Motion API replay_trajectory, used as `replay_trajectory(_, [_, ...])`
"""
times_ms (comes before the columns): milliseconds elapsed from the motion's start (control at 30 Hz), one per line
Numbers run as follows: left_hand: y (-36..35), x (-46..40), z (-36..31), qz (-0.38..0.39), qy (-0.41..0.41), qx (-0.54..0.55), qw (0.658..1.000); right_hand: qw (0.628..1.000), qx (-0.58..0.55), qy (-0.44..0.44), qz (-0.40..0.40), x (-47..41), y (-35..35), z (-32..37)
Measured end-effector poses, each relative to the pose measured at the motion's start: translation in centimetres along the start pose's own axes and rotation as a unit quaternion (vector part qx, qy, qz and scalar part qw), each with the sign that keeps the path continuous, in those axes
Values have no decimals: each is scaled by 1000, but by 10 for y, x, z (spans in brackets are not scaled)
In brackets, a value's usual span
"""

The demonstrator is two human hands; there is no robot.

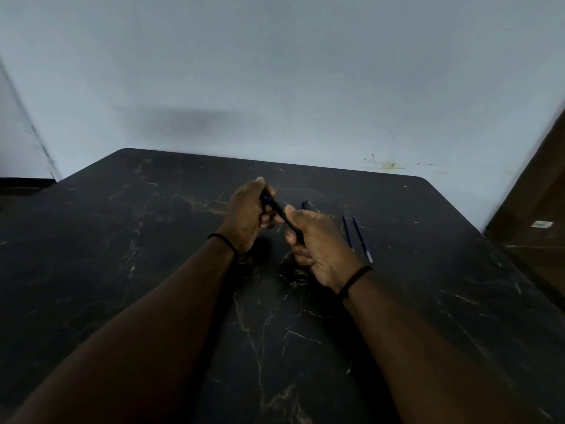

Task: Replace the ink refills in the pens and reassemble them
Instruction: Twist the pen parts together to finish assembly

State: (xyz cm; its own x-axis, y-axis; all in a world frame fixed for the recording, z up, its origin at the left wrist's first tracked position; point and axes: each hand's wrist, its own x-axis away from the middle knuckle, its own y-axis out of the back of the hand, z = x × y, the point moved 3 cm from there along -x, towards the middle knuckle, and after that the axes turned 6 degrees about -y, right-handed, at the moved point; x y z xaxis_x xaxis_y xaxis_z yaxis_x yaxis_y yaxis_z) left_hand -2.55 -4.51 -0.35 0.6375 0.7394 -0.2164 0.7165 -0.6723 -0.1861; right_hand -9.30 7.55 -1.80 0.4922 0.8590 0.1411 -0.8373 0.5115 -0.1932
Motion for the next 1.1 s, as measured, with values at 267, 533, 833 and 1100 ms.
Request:
replay_trajectory(267, [3,-2,4,-30,-21,-61,997,987,114,81,-83,4,11,19])
replay_trajectory(533, [-3,-1,3,-26,-56,-192,980,835,377,150,-372,1,55,26])
replay_trajectory(833, [-4,-2,7,-38,-74,-212,974,777,519,72,-348,-7,51,23])
replay_trajectory(1100, [-6,-3,8,-29,-70,-213,974,746,570,42,-342,-7,43,22])
